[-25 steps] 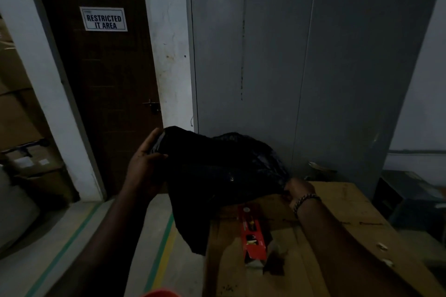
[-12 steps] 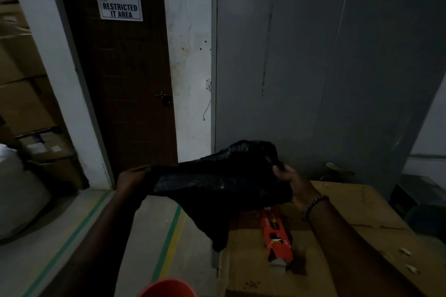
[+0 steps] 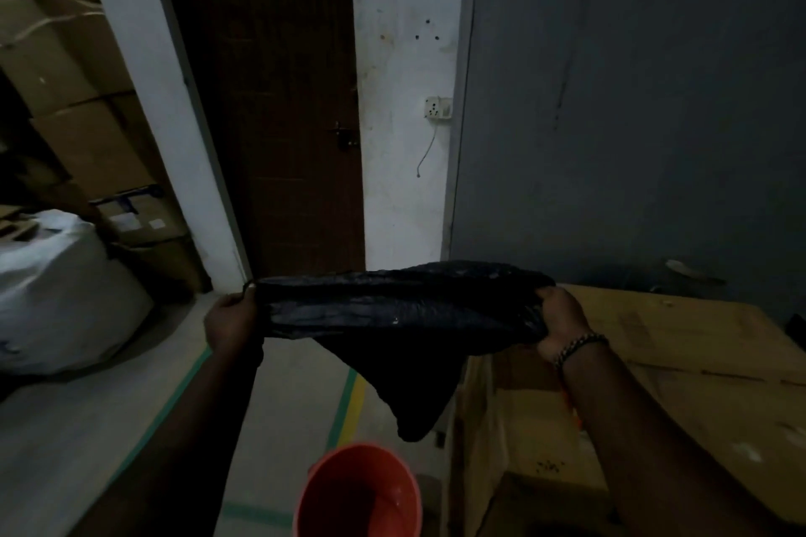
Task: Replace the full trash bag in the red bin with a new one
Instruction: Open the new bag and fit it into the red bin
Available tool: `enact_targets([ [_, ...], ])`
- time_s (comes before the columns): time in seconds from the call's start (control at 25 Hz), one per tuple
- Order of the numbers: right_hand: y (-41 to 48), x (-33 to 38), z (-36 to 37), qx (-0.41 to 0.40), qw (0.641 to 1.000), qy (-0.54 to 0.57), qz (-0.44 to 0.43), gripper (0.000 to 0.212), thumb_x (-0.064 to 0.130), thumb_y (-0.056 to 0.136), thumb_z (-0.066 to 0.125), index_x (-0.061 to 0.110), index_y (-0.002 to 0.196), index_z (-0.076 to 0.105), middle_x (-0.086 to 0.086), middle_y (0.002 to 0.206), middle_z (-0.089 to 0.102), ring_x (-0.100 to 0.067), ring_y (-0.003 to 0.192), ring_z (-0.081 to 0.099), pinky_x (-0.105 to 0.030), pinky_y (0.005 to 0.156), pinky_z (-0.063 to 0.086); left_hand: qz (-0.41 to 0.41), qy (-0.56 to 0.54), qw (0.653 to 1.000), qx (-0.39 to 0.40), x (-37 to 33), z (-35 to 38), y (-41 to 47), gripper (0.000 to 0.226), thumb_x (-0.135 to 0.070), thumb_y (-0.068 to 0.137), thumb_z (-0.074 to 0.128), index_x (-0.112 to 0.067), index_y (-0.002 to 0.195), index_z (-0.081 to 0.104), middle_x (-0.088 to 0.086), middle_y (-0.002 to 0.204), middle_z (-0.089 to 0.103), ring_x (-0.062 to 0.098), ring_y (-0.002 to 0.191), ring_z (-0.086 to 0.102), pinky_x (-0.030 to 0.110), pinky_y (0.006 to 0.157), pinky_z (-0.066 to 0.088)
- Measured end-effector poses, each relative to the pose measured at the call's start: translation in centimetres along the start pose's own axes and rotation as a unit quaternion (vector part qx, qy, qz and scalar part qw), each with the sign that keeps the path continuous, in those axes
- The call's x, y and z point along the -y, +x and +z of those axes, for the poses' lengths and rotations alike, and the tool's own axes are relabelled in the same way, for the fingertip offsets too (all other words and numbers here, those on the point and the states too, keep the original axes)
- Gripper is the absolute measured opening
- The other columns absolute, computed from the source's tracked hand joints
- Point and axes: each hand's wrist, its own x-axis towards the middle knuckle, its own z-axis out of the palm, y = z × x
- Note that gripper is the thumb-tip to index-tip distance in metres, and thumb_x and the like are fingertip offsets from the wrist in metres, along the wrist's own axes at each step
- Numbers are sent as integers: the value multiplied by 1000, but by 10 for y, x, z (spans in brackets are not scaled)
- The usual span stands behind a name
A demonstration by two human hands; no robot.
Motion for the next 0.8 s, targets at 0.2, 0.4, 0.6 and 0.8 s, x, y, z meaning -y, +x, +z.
enact_targets([
  [0.2, -15, -38, 34, 65, 992, -69, 79, 31, 21, 100, 51, 2, 115, 69, -21, 112, 72, -38, 96, 69, -43, 81, 59, 1, 36, 996, 86, 20, -25, 5, 41, -52, 94, 55, -13, 79, 53, 13, 68, 40, 17, 44, 38, 26, 47, 32],
  [0.4, -40, -64, 47, 95, 970, -156, 161, 35, 13, 104, 45, 8, 72, 58, -6, 48, 61, -16, 37, 58, -19, 39, 46, -3, 64, 993, 97, 47, -48, -20, 38, -45, 96, 56, -11, 81, 48, 14, 68, 38, 15, 46, 34, 25, 47, 28],
  [0.6, -51, -95, 45, 94, 957, -189, 200, 40, 16, 103, 45, 17, 63, 47, -3, 47, 48, -16, 36, 45, -21, 38, 38, -4, 100, 992, 79, 76, -73, -39, 44, -39, 99, 55, -13, 69, 37, 8, 60, 31, 14, 44, 29, 24, 45, 25],
  [0.8, -68, -122, 40, 73, 946, -229, 219, 34, 28, 101, 51, 11, 73, 59, -7, 57, 57, -21, 50, 51, -27, 48, 42, -25, 147, 986, 75, 109, -90, -36, 46, -41, 99, 55, -9, 69, 41, 10, 60, 35, 17, 45, 33, 29, 49, 30],
])
